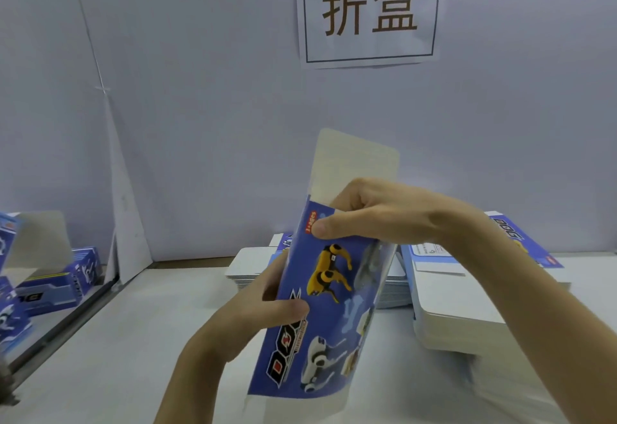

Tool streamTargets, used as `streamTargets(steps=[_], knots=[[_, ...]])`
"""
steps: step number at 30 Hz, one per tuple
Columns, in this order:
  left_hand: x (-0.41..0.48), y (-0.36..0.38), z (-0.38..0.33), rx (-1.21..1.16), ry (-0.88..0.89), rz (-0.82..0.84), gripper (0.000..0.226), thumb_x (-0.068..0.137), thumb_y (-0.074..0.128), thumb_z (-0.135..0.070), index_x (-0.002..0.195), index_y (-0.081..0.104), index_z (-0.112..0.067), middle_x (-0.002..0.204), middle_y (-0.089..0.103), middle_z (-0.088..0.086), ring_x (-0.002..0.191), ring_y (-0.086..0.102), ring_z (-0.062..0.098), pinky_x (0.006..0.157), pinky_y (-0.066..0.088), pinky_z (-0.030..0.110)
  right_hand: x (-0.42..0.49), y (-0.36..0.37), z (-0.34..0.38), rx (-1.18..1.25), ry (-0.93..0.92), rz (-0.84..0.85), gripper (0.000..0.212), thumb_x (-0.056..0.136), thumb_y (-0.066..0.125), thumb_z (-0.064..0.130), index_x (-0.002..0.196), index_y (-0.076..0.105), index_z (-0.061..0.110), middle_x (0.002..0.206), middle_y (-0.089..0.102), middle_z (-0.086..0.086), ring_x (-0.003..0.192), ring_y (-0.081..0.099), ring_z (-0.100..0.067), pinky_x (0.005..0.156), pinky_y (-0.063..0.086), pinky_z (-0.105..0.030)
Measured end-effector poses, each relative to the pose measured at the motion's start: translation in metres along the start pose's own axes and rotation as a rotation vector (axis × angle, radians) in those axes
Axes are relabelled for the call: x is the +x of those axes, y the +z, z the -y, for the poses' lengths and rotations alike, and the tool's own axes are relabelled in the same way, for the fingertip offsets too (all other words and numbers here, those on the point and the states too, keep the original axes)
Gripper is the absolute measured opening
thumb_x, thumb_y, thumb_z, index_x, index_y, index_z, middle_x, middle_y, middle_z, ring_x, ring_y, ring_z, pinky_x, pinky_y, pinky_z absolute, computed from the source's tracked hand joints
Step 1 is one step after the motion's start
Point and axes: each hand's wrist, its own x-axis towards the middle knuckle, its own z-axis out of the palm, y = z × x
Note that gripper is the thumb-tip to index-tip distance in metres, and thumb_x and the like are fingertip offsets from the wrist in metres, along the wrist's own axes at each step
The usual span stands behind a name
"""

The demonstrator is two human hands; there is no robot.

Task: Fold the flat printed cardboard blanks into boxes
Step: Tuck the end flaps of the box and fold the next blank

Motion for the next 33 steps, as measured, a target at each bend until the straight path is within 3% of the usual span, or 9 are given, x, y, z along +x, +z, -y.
streamTargets(steps=[2, 5, 14, 19, 22, 24, 27, 30, 33], knots=[[-0.001, -0.002, 0.002, -0.050, 0.053, -0.038, 0.092, 0.042, 0.088, -0.057, 0.118, 0.051, -0.020, 0.098, 0.074, 0.005, 0.085, 0.073, 0.026, 0.068, 0.057, 0.029, -0.002, -0.001, 0.000, -0.091, -0.016, -0.084, 0.045, 0.092, 0.057, 0.045, 0.072, 0.058, 0.005, 0.072, 0.067, -0.010, 0.064, 0.059, -0.023, 0.064, 0.047, -0.041], [-0.001, -0.012, 0.003, -0.082, 0.144, -0.179, 0.069, 0.053, 0.076, -0.039, 0.113, 0.055, -0.012, 0.090, 0.075, 0.007, 0.075, 0.073, 0.026, 0.059, 0.056, 0.027, -0.006, -0.003, -0.001, -0.215, -0.058, -0.232, 0.028, 0.094, 0.056, 0.038, 0.076, 0.055, 0.016, 0.077, 0.065, -0.001, 0.074, 0.059, -0.020, 0.067, 0.047, -0.039], [-0.001, -0.001, 0.003, -0.033, 0.031, -0.056, 0.106, 0.033, 0.088, -0.063, 0.120, 0.046, -0.019, 0.096, 0.075, 0.000, 0.084, 0.073, 0.024, 0.067, 0.057, 0.027, -0.005, 0.013, -0.001, -0.001, -0.114, -0.064, 0.040, 0.085, 0.056, 0.044, 0.101, 0.068, 0.010, 0.098, 0.074, 0.002, 0.092, 0.068, -0.021, 0.086, 0.054, -0.042], [0.002, 0.003, 0.001, 0.042, 0.033, -0.096, 0.107, 0.030, 0.086, -0.067, 0.119, 0.049, -0.022, 0.101, 0.074, -0.001, 0.091, 0.072, 0.024, 0.069, 0.057, 0.026, -0.001, 0.014, -0.012, 0.082, -0.086, -0.059, 0.031, 0.079, 0.054, 0.042, 0.089, 0.070, 0.017, 0.090, 0.075, 0.007, 0.085, 0.071, -0.013, 0.077, 0.058, -0.027], [0.004, 0.003, 0.005, 0.049, 0.047, -0.122, 0.088, 0.038, 0.083, -0.048, 0.115, 0.050, -0.021, 0.097, 0.075, -0.003, 0.088, 0.073, 0.022, 0.067, 0.057, 0.025, -0.001, 0.013, -0.014, 0.046, -0.096, -0.080, 0.030, 0.083, 0.055, 0.040, 0.098, 0.069, 0.017, 0.094, 0.075, 0.009, 0.087, 0.070, -0.007, 0.078, 0.056, -0.022], [0.005, 0.003, 0.009, 0.049, 0.054, -0.167, 0.077, 0.043, 0.074, -0.044, 0.114, 0.051, -0.022, 0.096, 0.075, -0.002, 0.087, 0.073, 0.024, 0.068, 0.058, 0.028, -0.001, 0.012, -0.016, -0.068, -0.138, -0.179, 0.022, 0.091, 0.060, 0.032, 0.101, 0.068, 0.014, 0.109, 0.073, 0.002, 0.099, 0.066, -0.010, 0.082, 0.053, -0.025], [0.007, 0.002, 0.014, 0.026, 0.069, -0.258, 0.082, 0.040, 0.073, -0.046, 0.115, 0.052, -0.019, 0.096, 0.075, 0.002, 0.086, 0.073, 0.027, 0.070, 0.060, 0.034, -0.010, 0.018, -0.019, -0.105, -0.293, -0.608, 0.005, 0.091, 0.062, 0.025, 0.088, 0.060, 0.022, 0.131, 0.063, 0.003, 0.118, 0.057, -0.006, 0.094, 0.043, -0.015], [0.007, -0.001, 0.014, -0.055, 0.106, -0.306, 0.080, 0.044, 0.075, -0.044, 0.116, 0.053, -0.017, 0.098, 0.074, 0.008, 0.085, 0.073, 0.030, 0.065, 0.060, 0.033, -0.024, 0.039, -0.040, 0.097, -0.279, -1.077, 0.024, 0.084, 0.064, 0.029, 0.107, 0.057, 0.028, 0.133, 0.055, 0.016, 0.124, 0.050, 0.003, 0.103, 0.038, -0.020], [0.007, 0.001, 0.014, -0.168, 0.142, -0.336, 0.093, 0.037, 0.087, -0.052, 0.115, 0.055, -0.012, 0.098, 0.073, 0.015, 0.083, 0.072, 0.034, 0.063, 0.059, 0.036, -0.032, 0.070, -0.054, 0.475, 0.111, -0.863, 0.070, 0.068, 0.075, 0.060, 0.129, 0.049, 0.036, 0.124, 0.053, 0.028, 0.120, 0.050, 0.004, 0.097, 0.043, -0.022]])
